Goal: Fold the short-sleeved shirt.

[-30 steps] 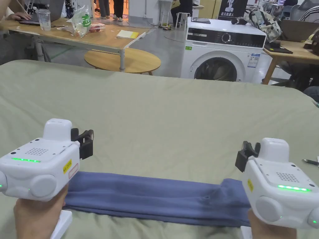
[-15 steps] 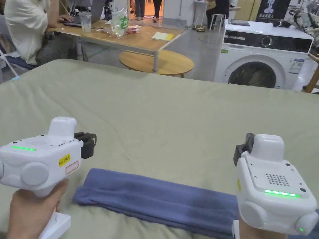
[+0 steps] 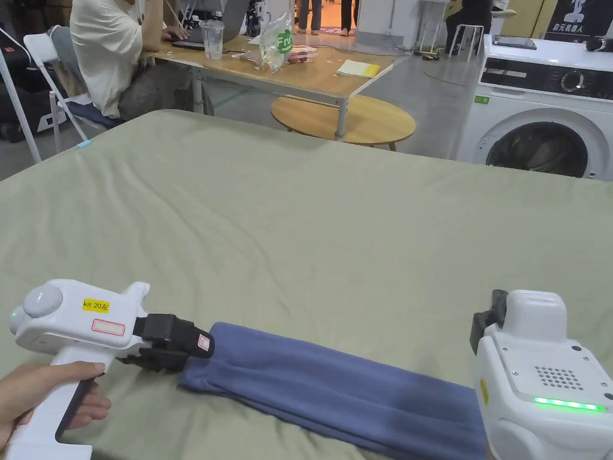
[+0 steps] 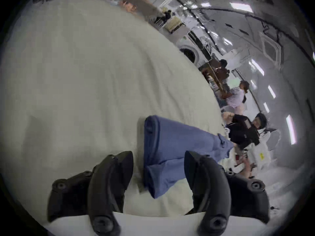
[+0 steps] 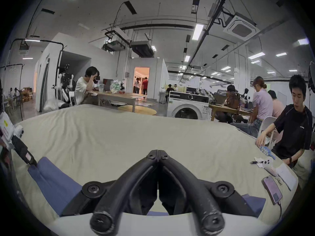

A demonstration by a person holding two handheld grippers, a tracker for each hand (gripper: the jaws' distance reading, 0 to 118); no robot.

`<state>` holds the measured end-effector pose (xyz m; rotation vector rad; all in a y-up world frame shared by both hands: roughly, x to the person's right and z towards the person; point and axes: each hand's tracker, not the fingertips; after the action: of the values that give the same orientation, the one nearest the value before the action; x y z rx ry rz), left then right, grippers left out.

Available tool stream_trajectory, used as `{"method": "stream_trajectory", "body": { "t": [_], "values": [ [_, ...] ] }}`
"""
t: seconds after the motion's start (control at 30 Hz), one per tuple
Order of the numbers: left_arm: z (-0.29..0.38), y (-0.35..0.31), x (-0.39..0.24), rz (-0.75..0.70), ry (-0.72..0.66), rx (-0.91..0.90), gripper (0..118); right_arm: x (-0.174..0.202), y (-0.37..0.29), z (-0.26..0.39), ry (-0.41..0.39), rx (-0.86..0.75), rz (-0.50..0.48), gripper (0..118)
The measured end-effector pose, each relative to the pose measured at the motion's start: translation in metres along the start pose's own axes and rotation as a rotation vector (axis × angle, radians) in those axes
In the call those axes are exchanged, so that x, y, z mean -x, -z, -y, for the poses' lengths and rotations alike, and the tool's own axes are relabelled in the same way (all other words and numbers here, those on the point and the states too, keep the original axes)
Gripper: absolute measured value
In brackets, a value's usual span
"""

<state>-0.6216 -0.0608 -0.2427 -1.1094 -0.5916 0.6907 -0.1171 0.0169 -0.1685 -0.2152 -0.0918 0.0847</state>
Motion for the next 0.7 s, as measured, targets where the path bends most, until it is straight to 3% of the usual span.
{"method": "stream_trajectory", "body": {
  "t": [0.23, 0.27, 0.33, 0.37, 0.43, 0.7],
  "values": [
    [0.004, 0.045, 0.006, 0.273, -0.101, 0.007, 61, -0.006, 0.002, 0.008, 0.007, 0.032, 0.008, 0],
    [0.005, 0.05, 0.002, 0.287, -0.08, 0.007, 53, -0.007, 0.002, 0.009, 0.009, 0.036, 0.008, 0],
    [0.007, 0.056, -0.002, 0.218, -0.061, -0.006, 15, -0.008, 0.002, 0.01, 0.012, 0.043, 0.013, 0],
    [0.007, 0.06, -0.001, 0.153, -0.069, -0.005, 7, -0.009, 0.001, 0.01, 0.011, 0.045, 0.011, 0],
    [0.014, 0.057, 0.002, 0.202, -0.083, -0.036, 5, -0.011, 0.001, 0.011, 0.003, 0.047, 0.011, 0],
    [0.017, 0.023, -0.019, 0.18, -0.041, -0.127, 3, -0.017, 0.003, 0.008, -0.005, 0.042, 0.014, 0]
  ]
}}
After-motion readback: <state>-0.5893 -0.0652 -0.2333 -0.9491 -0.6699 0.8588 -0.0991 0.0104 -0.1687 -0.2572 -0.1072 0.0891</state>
